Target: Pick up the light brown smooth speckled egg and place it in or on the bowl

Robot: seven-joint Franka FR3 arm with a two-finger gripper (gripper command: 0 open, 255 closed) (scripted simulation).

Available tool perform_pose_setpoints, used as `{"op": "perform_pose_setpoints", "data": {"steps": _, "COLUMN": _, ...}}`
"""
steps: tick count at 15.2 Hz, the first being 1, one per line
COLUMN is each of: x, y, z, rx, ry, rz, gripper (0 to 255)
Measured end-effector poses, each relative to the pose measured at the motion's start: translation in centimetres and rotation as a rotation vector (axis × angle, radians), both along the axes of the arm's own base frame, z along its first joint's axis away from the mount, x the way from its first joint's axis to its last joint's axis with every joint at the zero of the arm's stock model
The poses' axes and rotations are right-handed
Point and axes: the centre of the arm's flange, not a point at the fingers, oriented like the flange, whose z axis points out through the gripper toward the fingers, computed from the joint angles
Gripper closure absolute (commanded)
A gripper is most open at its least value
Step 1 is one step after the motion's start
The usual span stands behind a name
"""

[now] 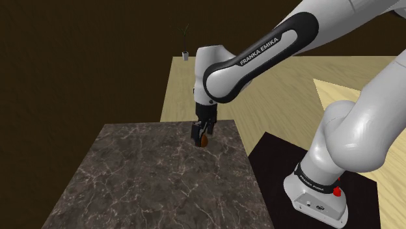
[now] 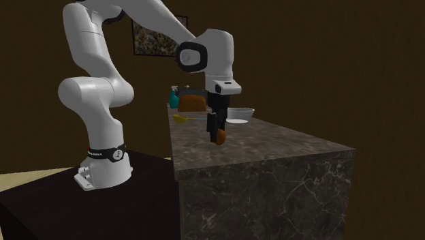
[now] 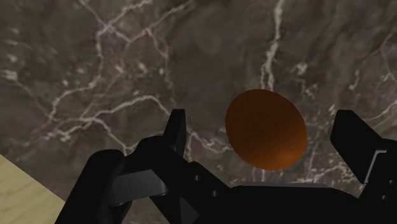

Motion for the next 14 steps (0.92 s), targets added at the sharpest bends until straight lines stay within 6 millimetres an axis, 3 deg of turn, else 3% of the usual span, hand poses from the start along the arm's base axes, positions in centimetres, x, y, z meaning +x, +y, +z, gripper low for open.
{"op": "perform_pose_setpoints", "data": {"steps": 6, "x": -0.04, "y": 0.15, "z": -0.41, "rx": 0.0, "ry": -0.001, "rz": 0.0, "gripper": 0}}
{"op": "perform_pose_setpoints", "data": {"steps": 7, "x": -0.04, "y": 0.15, "z": -0.41, "rx": 0.0, "ry": -0.001, "rz": 0.0, "gripper": 255}}
{"op": "perform_pose_setpoints", "data": {"steps": 14, "x": -0.04, "y": 0.15, "z": -0.41, "rx": 0.0, "ry": 0.0, "rz": 0.0, "gripper": 255}}
